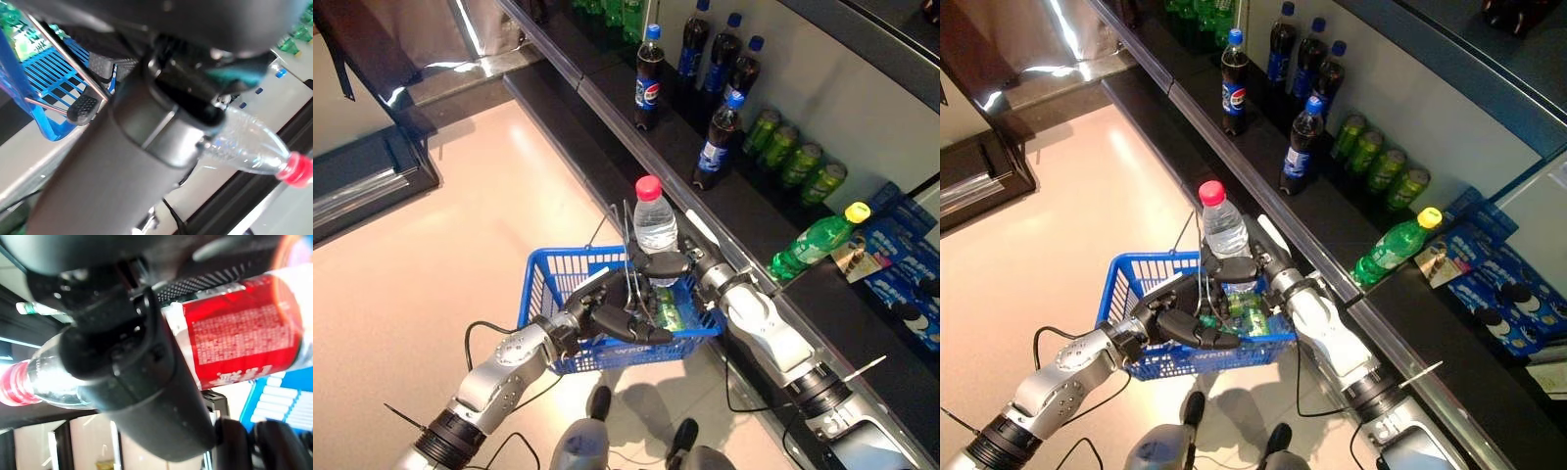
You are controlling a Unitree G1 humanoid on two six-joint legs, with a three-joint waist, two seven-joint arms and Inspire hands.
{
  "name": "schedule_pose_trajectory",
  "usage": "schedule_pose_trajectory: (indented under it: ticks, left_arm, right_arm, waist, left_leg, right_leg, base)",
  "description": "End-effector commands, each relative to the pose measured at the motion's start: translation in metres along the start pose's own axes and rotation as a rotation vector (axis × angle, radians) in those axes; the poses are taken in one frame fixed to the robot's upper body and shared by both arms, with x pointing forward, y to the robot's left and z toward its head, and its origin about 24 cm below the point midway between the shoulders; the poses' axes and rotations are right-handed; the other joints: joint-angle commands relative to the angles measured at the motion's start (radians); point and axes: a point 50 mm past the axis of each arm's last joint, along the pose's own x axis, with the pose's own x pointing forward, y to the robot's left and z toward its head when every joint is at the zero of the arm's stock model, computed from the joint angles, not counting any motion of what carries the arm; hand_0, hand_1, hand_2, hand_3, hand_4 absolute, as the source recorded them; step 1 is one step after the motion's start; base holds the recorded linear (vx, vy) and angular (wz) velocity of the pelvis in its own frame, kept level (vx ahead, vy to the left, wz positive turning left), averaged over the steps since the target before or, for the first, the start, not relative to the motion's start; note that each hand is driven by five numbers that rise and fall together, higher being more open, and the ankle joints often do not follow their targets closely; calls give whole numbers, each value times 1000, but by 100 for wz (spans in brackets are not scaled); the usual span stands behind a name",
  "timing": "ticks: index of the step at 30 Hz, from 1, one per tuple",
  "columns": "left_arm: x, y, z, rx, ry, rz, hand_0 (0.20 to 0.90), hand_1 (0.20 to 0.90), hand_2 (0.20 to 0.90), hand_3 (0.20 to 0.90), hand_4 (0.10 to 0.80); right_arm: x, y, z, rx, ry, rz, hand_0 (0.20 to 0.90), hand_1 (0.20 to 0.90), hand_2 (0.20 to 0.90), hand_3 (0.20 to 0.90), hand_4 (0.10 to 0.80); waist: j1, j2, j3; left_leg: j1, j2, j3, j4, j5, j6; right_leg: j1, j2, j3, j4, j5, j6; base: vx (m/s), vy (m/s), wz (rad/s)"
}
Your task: Pick up the drink and place into the basket.
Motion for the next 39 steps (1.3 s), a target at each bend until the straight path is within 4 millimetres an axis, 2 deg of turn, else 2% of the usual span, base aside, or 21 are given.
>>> schedule_pose_trajectory:
  ticks: [1,12,14,23,33,39]
  left_arm:
    - [7,-114,149,197,-869,-700,300,300,300,200,100]
    - [4,-117,152,207,-885,-723,300,300,300,200,100]
    - [3,-118,152,211,-891,-726,300,300,300,200,100]
    - [0,-121,152,219,-901,-728,300,300,300,200,100]
    - [-1,-119,152,221,-905,-722,300,300,300,200,100]
    - [-4,-113,152,227,-911,-696,300,300,300,200,100]
  right_arm:
    - [9,37,-13,-38,38,103,300,300,300,200,100]
    - [4,50,-46,-23,205,120,300,300,300,200,100]
    - [1,54,-55,11,254,129,300,300,300,200,100]
    - [-9,67,-70,169,316,118,300,300,300,200,100]
    - [-10,71,-67,333,272,75,300,300,300,200,100]
    - [-14,57,-60,384,194,-2,300,300,300,200,100]
  waist:
    - [30,-19,-315]
    - [42,-23,-314]
    - [43,-24,-315]
    - [44,-23,-313]
    - [41,-19,-312]
    - [29,-12,-316]
  left_leg:
    - [68,16,55,8,-107,-25]
    - [67,17,57,7,-104,-24]
    - [65,17,57,7,-103,-25]
    - [64,19,62,7,-102,-24]
    - [68,21,67,5,-102,-23]
    - [71,21,74,5,-103,-23]
  right_leg:
    - [-20,-20,-13,12,23,19]
    - [-18,-21,-17,10,26,19]
    - [-17,-20,-15,8,27,19]
    - [-18,-20,-15,8,29,20]
    - [-17,-17,-14,8,29,19]
    - [-18,-17,-10,8,28,21]
  base:
    - [0,0,0]
    - [-1,0,0]
    - [0,0,0]
    - [0,0,0]
    - [0,0,0]
    - [0,0,0]
